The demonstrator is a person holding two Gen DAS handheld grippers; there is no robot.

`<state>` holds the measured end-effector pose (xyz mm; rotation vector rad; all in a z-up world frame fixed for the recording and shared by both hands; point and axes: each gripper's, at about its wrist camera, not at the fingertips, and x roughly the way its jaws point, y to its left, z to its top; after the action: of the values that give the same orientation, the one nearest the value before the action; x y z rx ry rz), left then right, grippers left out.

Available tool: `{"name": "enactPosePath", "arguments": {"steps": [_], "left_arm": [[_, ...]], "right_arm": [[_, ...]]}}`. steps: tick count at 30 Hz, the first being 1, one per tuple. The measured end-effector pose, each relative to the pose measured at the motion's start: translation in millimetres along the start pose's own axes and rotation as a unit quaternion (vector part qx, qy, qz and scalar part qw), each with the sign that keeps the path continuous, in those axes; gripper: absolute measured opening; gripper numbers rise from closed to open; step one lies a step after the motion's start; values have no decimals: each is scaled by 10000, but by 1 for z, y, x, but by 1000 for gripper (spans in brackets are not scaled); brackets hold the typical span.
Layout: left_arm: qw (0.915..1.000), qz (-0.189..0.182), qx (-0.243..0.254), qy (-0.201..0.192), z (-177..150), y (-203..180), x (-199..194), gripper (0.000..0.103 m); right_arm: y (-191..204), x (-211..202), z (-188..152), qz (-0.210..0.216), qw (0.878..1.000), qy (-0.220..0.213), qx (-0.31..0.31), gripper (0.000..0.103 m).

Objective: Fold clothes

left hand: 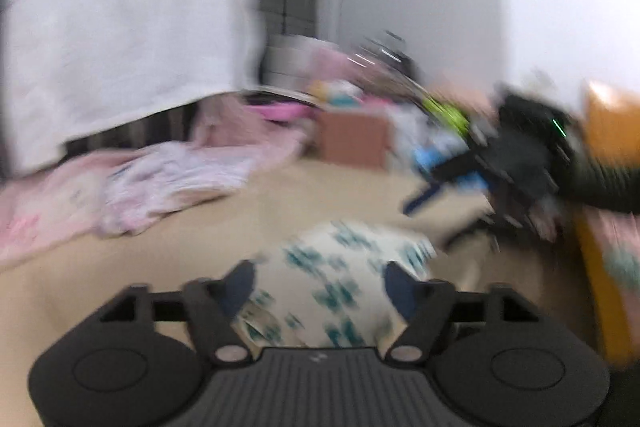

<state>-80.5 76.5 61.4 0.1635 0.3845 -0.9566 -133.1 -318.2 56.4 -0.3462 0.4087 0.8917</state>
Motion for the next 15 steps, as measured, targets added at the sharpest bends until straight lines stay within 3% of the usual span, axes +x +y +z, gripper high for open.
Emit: {"name": "enactPosePath", "arguments": {"steps": [1,3,5,7,9,10,11,15], "left_arm": [[9998,106,-172,80,1,3,8,78],[9979,318,-515,241,2,8,24,71],[9941,530,-857,401,3,13,40,37],[9885,740,-1197,560,4,18,57,28],[9809,950,-1536,719,5,23,73,22],[9765,1053,-1704,797,6,26,81,21],[9739,1139,-1771,843,6,26,85,21],[9778,1362,-1371,813,6,15,77,22]], "right_arm": [[-10,-4,4,-57,9985,-210,511,70],[-29,4,12,-381,9829,-333,1769,70],[-45,24,15,-584,9586,-192,2780,57],[-56,44,9,-756,9328,-81,3523,51],[-66,63,1,-896,9016,6,4231,38],[-70,68,-7,-916,8855,5,4555,21],[-71,71,-15,-902,8723,-51,4806,12],[-60,55,-31,-861,8453,-590,5239,8]]}}
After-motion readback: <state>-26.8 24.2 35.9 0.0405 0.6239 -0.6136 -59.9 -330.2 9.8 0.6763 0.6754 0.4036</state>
